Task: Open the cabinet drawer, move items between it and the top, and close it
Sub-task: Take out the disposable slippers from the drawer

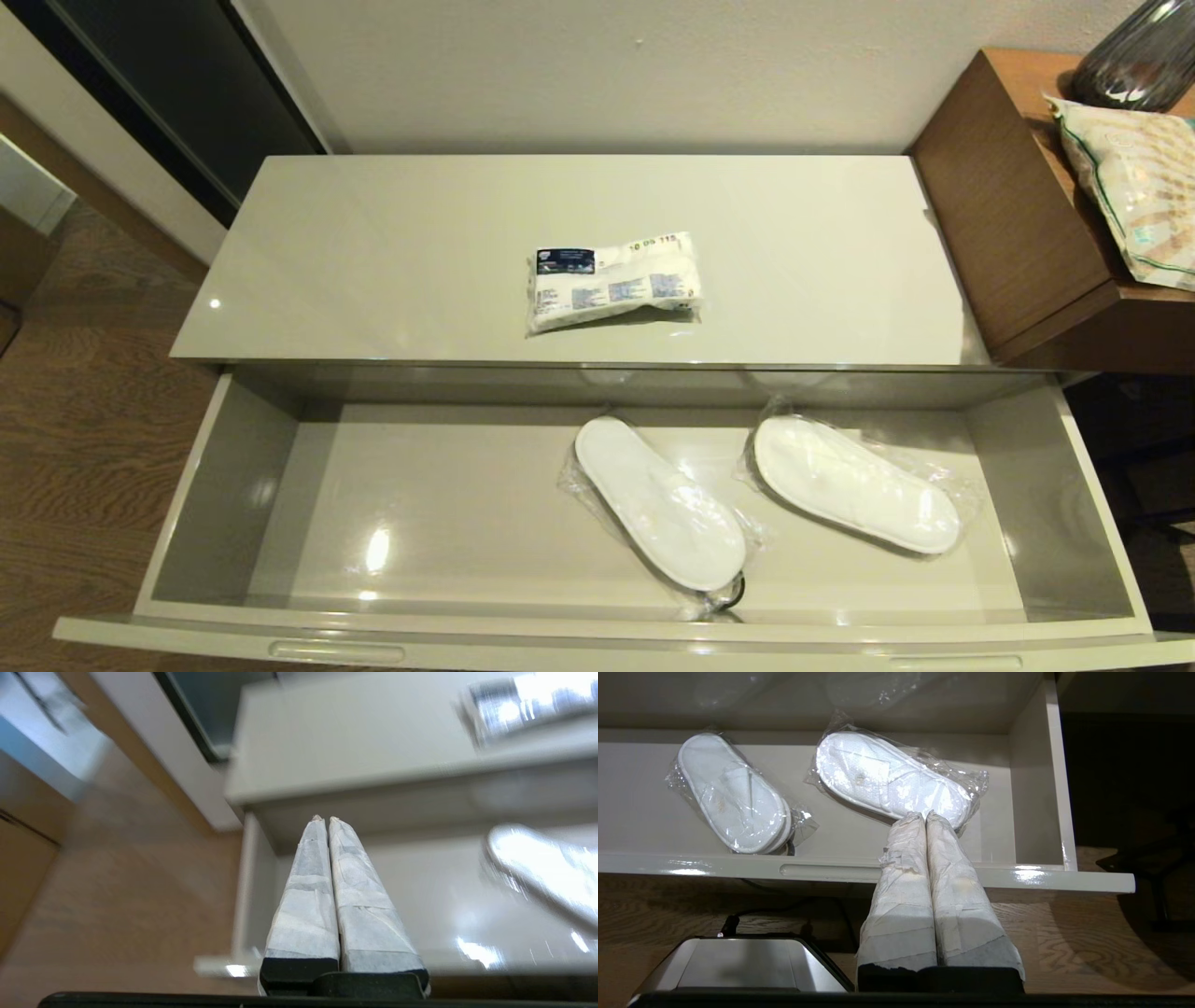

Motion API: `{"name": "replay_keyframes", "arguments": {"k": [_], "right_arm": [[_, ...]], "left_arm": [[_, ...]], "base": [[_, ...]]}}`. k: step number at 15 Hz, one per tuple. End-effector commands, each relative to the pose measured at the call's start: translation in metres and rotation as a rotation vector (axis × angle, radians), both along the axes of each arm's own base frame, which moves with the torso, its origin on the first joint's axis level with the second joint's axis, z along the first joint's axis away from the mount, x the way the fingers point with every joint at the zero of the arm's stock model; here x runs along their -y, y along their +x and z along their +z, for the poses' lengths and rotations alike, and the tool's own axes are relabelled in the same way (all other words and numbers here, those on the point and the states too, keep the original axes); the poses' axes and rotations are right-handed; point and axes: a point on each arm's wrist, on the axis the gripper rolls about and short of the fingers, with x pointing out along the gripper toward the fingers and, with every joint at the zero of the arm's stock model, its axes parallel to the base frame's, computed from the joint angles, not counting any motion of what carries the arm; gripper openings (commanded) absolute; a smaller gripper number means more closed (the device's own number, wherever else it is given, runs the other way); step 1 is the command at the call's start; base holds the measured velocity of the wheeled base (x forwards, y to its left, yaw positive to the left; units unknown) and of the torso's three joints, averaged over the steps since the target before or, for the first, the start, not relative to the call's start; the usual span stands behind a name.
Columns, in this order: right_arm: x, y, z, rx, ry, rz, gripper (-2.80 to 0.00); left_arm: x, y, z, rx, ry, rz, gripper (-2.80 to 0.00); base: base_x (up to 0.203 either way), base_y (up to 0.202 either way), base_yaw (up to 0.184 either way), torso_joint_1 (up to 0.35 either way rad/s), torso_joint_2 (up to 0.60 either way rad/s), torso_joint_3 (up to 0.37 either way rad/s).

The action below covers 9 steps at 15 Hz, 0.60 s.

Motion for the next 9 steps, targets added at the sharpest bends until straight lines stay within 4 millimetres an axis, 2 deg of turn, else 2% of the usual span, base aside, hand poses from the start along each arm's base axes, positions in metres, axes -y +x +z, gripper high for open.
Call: {"name": "replay_keyframes", "arguments": {"k": [1, 3, 4, 7, 9], "right_arm": [[0.0, 0.0, 0.0, 0.001, 0.001, 0.0, -2.8], [0.0, 0.0, 0.0, 0.001, 0.001, 0.0, -2.8], [0.0, 0.0, 0.0, 0.0, 0.001, 0.0, -2.8], [0.0, 0.0, 0.0, 0.0, 0.001, 0.0, -2.8], [0.0, 0.0, 0.0, 0.0, 0.001, 0.0, -2.8]], "left_arm": [[0.0, 0.007, -0.018, -0.069, -0.029, -0.006, -2.8], [0.0, 0.021, -0.052, -0.185, -0.057, -0.008, -2.8], [0.0, 0.025, -0.062, -0.225, -0.058, -0.014, -2.8], [0.0, 0.024, -0.07, -0.318, -0.18, -0.039, -2.8], [0.0, 0.023, -0.07, -0.337, -0.177, -0.036, -2.8]], "base": [[0.0, 0.0, 0.0, 0.0, 0.0, 0.0], [0.0, 0.0, 0.0, 0.0, 0.0, 0.0], [0.0, 0.0, 0.0, 0.0, 0.0, 0.0], [0.0, 0.0, 0.0, 0.0, 0.0, 0.0], [0.0, 0.0, 0.0, 0.0, 0.0, 0.0]]}}
